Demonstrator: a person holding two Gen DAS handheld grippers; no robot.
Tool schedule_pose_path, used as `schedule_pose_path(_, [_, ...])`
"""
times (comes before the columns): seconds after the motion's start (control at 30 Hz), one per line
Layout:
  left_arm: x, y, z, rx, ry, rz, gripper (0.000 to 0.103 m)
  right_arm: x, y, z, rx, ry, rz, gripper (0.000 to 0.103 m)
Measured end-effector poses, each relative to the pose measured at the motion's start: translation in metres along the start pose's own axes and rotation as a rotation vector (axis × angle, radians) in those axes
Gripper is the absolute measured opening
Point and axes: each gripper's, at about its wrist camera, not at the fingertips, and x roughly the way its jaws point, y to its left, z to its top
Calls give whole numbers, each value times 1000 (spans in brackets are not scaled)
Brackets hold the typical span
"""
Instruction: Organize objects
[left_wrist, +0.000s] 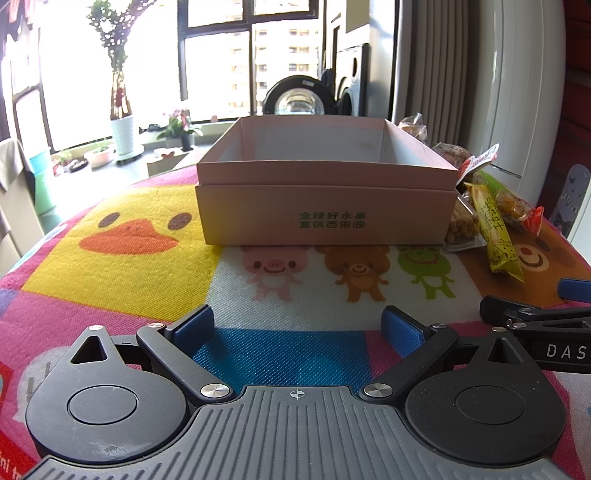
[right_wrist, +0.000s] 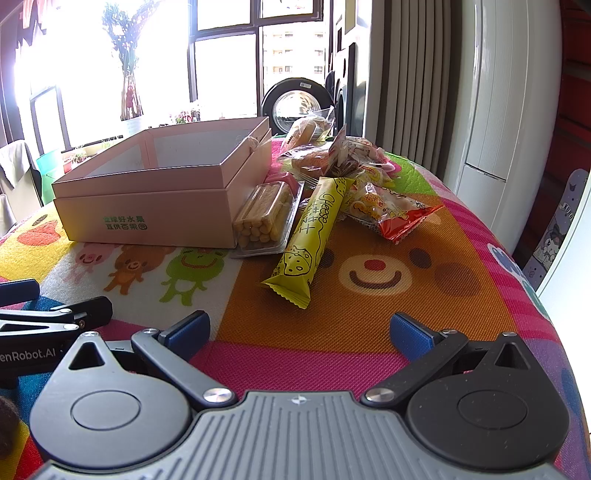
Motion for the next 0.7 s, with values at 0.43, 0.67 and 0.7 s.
schedule_pose_path(0.43, [0,0,0,1,0,1,100,0,0,0,0,0,0,103])
schedule_pose_path(0.67, [0,1,0,2,0,1,100,3,-1,0,13,-2,8,103])
schedule_pose_path(0.7, [0,1,0,1,0,0,100,1,-1,-2,14,-3,9,103])
